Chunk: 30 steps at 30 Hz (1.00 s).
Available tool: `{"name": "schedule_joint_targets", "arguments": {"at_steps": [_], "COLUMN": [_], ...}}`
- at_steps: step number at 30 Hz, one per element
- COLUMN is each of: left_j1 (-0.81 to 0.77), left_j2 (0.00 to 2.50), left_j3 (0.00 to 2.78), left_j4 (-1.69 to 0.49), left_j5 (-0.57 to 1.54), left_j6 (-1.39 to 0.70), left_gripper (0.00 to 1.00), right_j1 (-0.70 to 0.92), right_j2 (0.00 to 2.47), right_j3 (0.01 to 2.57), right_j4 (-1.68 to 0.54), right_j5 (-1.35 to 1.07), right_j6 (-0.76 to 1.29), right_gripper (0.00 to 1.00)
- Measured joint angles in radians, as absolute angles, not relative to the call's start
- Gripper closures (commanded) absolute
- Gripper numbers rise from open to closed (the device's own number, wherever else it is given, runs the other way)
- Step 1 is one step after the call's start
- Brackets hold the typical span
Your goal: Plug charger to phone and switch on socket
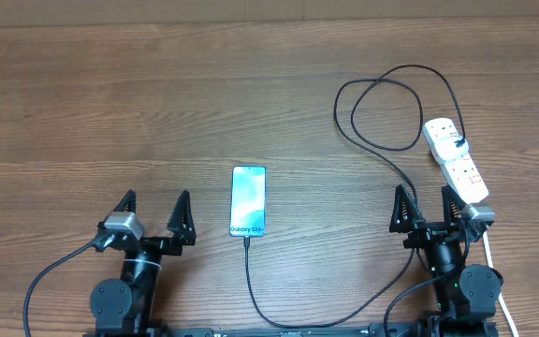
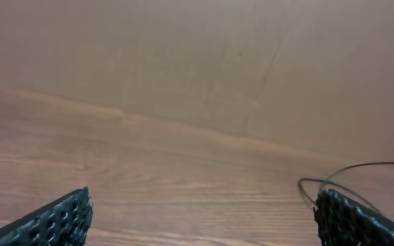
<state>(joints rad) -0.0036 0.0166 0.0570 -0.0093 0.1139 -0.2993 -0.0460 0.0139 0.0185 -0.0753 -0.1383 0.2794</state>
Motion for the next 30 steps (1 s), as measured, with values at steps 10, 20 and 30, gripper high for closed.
{"name": "schedule_joint_targets", "arguments": {"at_steps": [10,20,30], "left_j1": [-0.004,-0.004,-0.004], "left_j2": [0.016,0.015,0.015], "left_j3": [0.012,0.011,0.011], "left_j4": [-0.080,-0.079,-0.079], "left_j5": [0.036,0.025,0.024], "left_j6": [-0.224,-0.206,-0.206], "left_gripper": [0.00,0.00,0.00], "right_j1": [-0.046,-0.046,-0.046], "right_j2": [0.014,0.014,0.014], "right_j3": [0.019,0.019,0.019], "right_j4": [-0.075,-0.075,-0.075], "right_j5": [-0.138,-0.138,-0.138], "right_j6": [0.279,0.279,0.279], "right_gripper": [0.00,0.00,0.00]}}
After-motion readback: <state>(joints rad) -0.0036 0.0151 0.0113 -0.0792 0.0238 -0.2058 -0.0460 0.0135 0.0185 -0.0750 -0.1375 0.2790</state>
